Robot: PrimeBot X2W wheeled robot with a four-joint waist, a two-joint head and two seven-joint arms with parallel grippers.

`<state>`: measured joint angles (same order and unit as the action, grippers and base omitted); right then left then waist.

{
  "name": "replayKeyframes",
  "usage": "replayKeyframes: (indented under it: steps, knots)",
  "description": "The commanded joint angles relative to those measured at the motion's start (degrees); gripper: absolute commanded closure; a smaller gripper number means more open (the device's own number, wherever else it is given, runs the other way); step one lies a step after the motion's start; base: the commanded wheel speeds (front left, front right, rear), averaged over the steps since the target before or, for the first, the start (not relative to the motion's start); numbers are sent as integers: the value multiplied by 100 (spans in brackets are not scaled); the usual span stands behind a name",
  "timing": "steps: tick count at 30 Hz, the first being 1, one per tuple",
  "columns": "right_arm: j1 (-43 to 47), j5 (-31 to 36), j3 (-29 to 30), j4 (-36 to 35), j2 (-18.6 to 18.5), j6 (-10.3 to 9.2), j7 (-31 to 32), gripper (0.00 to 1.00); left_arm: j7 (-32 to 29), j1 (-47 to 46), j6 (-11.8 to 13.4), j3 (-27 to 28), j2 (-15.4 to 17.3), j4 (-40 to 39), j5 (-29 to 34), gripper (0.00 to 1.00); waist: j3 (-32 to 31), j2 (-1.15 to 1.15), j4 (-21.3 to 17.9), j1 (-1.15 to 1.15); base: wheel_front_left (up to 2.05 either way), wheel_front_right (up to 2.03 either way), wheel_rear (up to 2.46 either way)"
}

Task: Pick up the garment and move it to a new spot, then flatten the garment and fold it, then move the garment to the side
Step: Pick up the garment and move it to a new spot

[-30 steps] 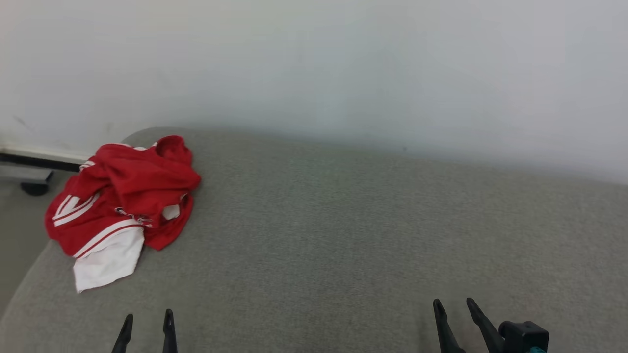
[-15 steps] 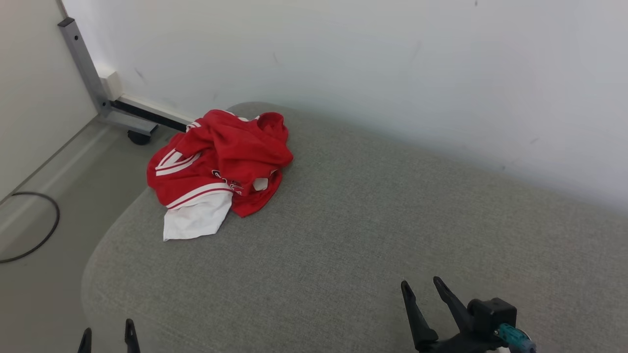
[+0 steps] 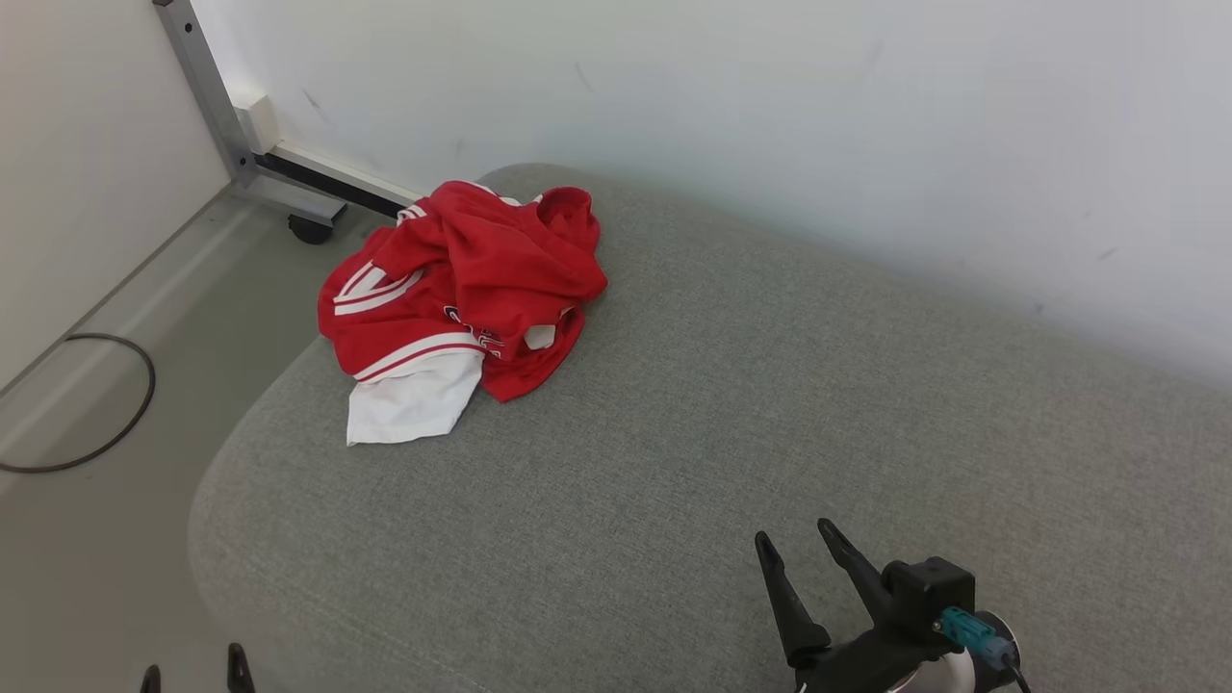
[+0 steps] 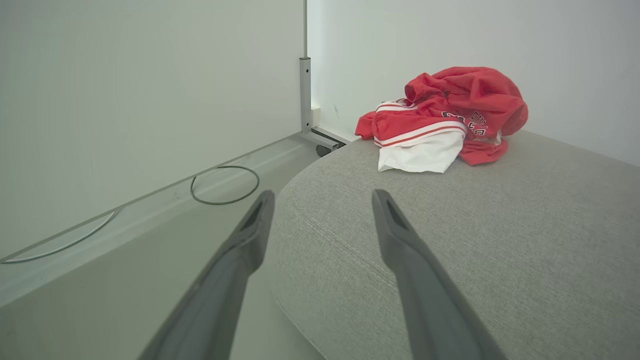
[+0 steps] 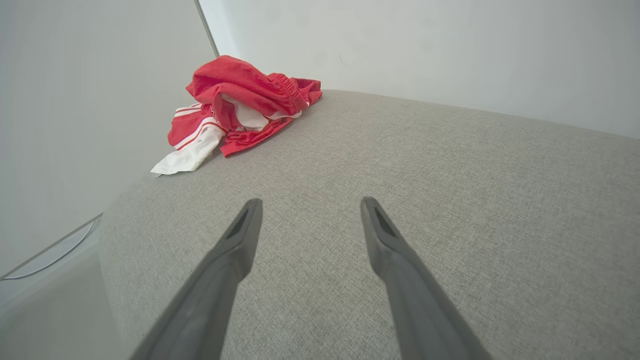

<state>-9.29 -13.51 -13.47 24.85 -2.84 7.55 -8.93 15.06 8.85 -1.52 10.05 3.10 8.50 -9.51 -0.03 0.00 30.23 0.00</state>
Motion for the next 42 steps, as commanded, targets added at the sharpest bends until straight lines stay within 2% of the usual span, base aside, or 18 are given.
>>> replayKeyframes:
  steps: [1,9,13,18,22,25,28,34,36,42]
  knots:
    - [-16,67,9,35,-7,-12,-27,0,21,12,-13,-39,-21,2,30,0,-4,0,-5,0,0,0,0]
    - [104,585,231,-6,-36,-12,-18,0,21,-240,-44,-442,-22,259,237,0,-10,0,-25,0,0,0,0]
    - [153,785,344,-234,-56,-12,103,0,21,-701,-49,-713,-23,462,377,0,134,0,-43,0,0,0,0]
    - [247,932,449,-746,-217,-12,391,0,22,-1967,-163,-1128,-22,1086,338,0,466,0,-72,0,0,0,0]
    - [462,1029,572,-1340,-334,-12,676,0,-148,-3199,-281,-1381,-22,2021,293,0,726,0,-152,0,0,0,0]
    - [556,1064,502,-1693,-380,-12,853,0,-247,-3756,-237,-1271,29,2484,171,0,910,0,-364,0,0,0,0]
    - [621,1081,355,-2199,-539,-12,1135,0,-385,-4467,-280,-1226,196,3044,129,0,1264,0,-768,0,0,0,0]
    - [760,1049,339,-2963,-755,-12,1474,0,-1143,-5534,-413,-1174,520,3957,-38,0,1866,0,-1367,0,0,0,0]
    - [828,1025,405,-3113,-801,-12,1516,0,-1267,-5784,-323,-1129,593,4121,-70,0,2005,0,-1504,0,0,0,0]
    - [893,1061,442,-3479,-809,-12,1555,0,-1777,-6294,282,-829,901,4741,-210,0,2440,0,-1878,0,0,0,0]
